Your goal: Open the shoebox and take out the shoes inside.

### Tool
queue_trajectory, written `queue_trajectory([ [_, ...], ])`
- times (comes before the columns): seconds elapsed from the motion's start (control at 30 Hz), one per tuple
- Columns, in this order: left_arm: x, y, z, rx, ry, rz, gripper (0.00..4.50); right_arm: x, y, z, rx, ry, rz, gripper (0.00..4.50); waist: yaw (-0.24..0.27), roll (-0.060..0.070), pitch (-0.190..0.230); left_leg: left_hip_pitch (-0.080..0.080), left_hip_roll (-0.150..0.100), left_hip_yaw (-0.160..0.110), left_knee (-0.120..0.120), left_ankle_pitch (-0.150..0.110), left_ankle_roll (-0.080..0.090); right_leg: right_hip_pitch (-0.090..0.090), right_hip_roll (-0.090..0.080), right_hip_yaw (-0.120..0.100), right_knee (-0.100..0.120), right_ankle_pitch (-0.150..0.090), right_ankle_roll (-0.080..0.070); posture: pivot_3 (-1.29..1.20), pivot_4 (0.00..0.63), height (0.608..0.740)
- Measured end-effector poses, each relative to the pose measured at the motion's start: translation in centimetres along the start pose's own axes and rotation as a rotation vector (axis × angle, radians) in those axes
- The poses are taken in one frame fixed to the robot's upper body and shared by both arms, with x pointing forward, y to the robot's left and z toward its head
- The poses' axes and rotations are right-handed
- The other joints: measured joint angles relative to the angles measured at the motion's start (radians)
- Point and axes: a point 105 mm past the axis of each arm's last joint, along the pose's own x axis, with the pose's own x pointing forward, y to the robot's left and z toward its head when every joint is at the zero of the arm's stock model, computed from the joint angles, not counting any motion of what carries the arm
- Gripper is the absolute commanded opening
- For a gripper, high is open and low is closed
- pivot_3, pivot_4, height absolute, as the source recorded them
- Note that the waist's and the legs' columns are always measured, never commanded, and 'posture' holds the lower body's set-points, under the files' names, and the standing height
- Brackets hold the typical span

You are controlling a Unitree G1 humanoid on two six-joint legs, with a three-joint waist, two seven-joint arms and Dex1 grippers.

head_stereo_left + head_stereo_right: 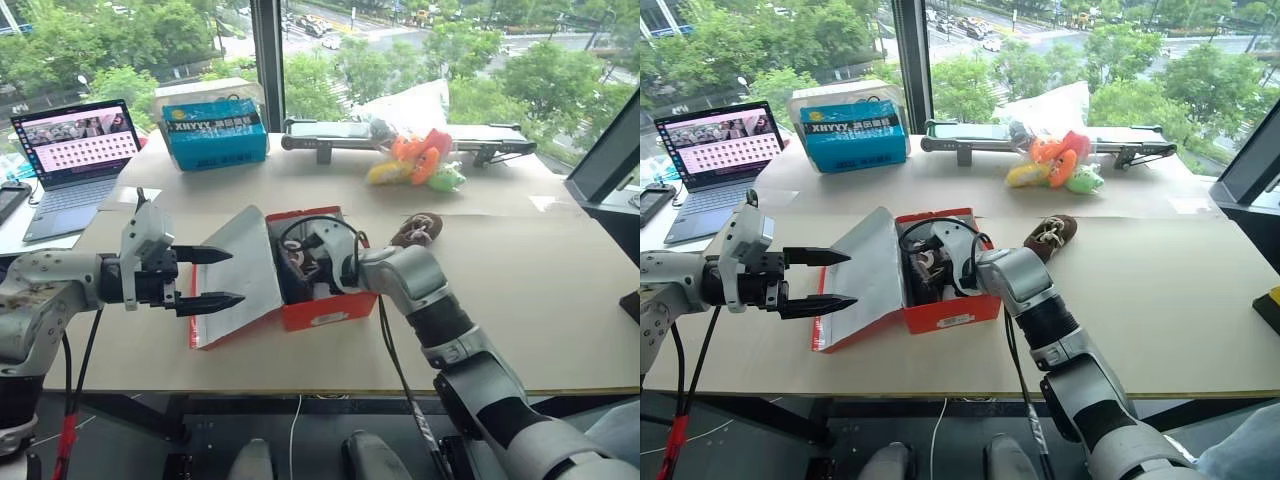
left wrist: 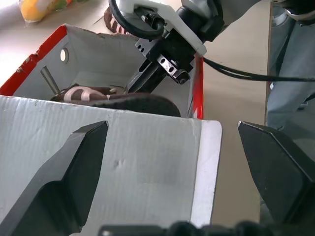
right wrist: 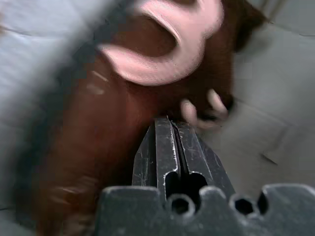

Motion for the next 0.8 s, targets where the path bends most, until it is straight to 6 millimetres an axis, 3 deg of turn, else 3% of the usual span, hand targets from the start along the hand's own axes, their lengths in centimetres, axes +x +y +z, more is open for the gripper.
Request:
queue_trajectory([
  [0.03,0.0,0.0,0.0,0.000,0.000,0.000,4.50,0.0,-0.1,-0.2,0.011,0.001,0.000,0.02,0.000,0.000,0.000,-0.002,0.000,-0.001,-0.001,0.000,0.000,-0.002,0.001,0.000,0.001,0.002,0.005,0.00,0.150,0.736],
  [0.4,-0.1,0.1,0.0,-0.006,-0.001,-0.003,4.50,-1.6,-0.6,1.0,0.029,-0.004,-0.029,0.02,0.007,0.000,0.006,-0.011,0.000,-0.001,-0.003,0.000,0.001,-0.011,0.001,-0.001,0.001,0.000,0.005,0.00,0.150,0.736],
  [0.5,-0.1,0.1,0.0,-0.005,0.000,-0.007,4.50,-2.9,-0.8,2.5,0.002,-0.044,-0.053,0.75,0.006,0.001,0.008,-0.017,0.000,-0.002,-0.002,0.000,0.001,-0.016,0.001,-0.001,0.002,0.000,0.006,0.00,0.150,0.736],
  [0.67,-0.1,0.2,0.1,-0.002,-0.002,-0.007,4.50,-6.7,-1.0,6.6,-0.061,-0.177,-0.111,2.43,0.006,0.001,0.010,-0.019,0.000,-0.002,-0.002,0.000,0.001,-0.017,0.001,-0.001,0.001,0.000,0.006,0.00,0.150,0.736],
  [0.8,0.0,0.3,0.3,0.005,-0.006,-0.007,4.50,-7.4,-0.8,7.2,-0.069,-0.198,-0.115,3.82,0.005,0.001,0.010,-0.019,0.000,-0.001,-0.002,0.000,0.001,-0.017,0.001,-0.001,0.001,0.000,0.006,0.00,0.150,0.736],
])
